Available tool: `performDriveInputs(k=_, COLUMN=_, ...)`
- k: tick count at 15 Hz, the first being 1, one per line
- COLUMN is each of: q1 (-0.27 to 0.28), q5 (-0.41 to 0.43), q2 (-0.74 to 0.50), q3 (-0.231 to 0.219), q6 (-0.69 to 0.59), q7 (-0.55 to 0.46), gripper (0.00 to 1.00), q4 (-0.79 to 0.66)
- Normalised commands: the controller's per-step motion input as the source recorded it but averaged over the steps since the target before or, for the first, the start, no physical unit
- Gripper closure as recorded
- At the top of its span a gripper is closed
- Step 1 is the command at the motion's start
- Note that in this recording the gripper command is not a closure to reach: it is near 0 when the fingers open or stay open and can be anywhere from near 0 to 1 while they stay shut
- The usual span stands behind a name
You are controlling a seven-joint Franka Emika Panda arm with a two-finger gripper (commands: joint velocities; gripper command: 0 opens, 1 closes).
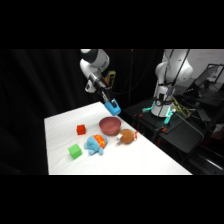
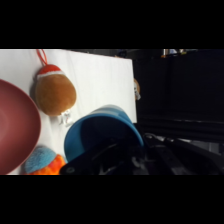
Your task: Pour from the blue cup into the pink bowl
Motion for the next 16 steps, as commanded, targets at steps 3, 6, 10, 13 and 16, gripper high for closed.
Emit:
performDriveInputs(k=3, q1=-0.165, q5=0.201, q2=0.39, q3=0.03, q6=-0.61, q7=-0.36, gripper=0.14, q4=0.42)
performDriveInputs(k=6, q1=-0.103, q5=0.074, q2=0.25, q3=0.033, q6=-0.39, q7=-0.21, gripper=0.14, q4=0.29)
performDriveInputs(k=10, q1=-0.013, q5=-0.021, q2=0.0, q3=0.011, q6=-0.12, q7=-0.01, gripper=0.14, q4=0.15)
performDriveInputs(k=13, q1=0.228, q5=-0.221, q2=-0.45, q3=-0.039, q6=0.55, q7=0.4, gripper=0.14, q4=-0.18)
performDriveInputs(k=16, q1=0.294, q5=-0.262, q2=-0.64, q3=0.064, q6=0.63, q7=0.52, gripper=0.14, q4=-0.36)
